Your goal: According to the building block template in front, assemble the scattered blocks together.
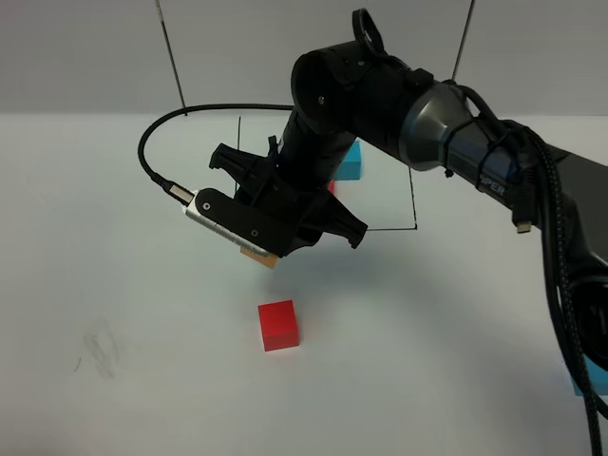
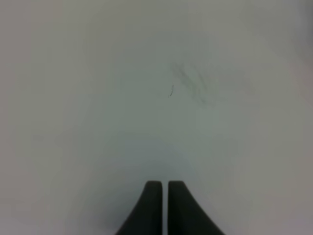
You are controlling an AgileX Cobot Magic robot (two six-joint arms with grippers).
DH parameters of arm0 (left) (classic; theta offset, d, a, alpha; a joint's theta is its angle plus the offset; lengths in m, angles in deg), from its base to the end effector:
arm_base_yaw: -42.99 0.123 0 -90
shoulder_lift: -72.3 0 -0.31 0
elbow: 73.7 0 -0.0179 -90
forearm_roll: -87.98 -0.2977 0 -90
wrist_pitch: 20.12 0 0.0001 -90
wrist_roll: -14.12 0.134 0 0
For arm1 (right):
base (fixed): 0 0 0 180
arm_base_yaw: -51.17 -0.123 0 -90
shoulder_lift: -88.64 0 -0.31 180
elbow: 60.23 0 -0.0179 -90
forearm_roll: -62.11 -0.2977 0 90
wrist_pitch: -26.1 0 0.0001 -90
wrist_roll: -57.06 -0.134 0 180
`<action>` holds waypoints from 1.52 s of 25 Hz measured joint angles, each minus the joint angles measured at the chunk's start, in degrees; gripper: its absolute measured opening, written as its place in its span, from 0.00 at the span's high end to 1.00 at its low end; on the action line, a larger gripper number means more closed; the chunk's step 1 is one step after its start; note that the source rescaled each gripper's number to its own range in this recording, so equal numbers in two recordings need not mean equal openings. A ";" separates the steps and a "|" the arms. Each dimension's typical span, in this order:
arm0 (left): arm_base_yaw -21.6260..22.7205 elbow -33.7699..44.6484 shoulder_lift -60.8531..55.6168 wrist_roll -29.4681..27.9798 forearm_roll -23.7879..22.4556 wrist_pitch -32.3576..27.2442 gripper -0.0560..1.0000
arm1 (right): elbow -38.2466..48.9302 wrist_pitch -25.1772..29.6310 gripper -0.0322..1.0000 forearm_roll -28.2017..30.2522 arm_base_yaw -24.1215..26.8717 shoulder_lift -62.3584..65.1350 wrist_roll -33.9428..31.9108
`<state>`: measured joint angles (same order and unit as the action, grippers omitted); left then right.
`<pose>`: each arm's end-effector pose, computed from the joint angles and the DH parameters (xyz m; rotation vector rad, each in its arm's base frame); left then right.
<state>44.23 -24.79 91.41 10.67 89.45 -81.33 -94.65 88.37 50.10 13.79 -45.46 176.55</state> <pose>0.0802 -0.0013 0.2677 -0.0942 2.2537 -0.0526 0.4253 0.3560 0.1883 -2.6961 0.6483 -0.0783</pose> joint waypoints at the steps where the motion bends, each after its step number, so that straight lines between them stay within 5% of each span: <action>1: 0.00 0.00 0.00 0.00 0.00 0.00 0.95 | -0.47 0.44 0.39 0.00 0.00 -0.73 0.00; 38: 0.00 0.00 0.00 0.05 -0.05 0.00 0.95 | -2.01 5.30 0.39 8.72 -4.49 -6.79 0.00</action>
<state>44.23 -24.79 91.41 10.72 89.40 -81.33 -96.66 93.67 58.82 9.31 -52.25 176.55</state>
